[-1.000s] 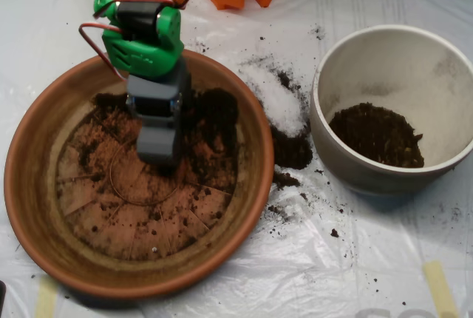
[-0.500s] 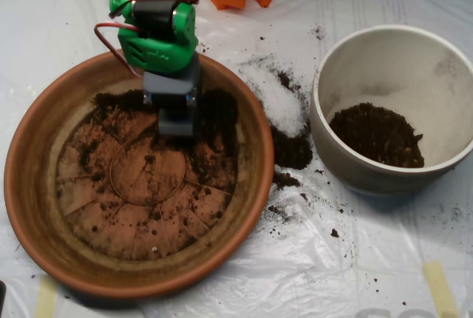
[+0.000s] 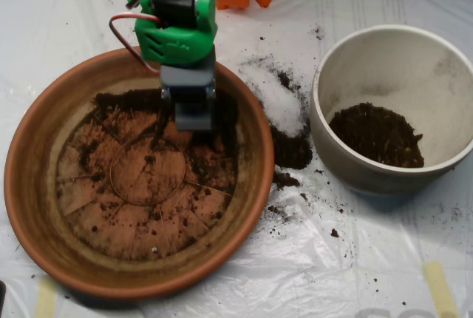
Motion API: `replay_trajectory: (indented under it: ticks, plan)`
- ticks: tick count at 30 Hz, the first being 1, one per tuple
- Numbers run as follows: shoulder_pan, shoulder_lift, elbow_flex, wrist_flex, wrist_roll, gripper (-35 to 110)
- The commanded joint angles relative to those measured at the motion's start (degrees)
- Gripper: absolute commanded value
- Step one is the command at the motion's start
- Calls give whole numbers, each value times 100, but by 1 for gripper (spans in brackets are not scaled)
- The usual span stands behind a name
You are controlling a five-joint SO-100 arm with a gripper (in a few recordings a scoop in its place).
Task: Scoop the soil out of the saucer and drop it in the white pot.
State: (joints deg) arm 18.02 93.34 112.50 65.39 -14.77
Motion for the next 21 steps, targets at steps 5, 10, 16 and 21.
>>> replay_trajectory:
  ticks: [5,10,16,21]
  plan:
    - [-536,1907,-334,536,255,-1]
    - [-765,2470,-1037,1090,334,-1]
    - [-1292,2610,-2030,1582,378,-1]
    - [-2162,2250,-2936,1881,352,-1]
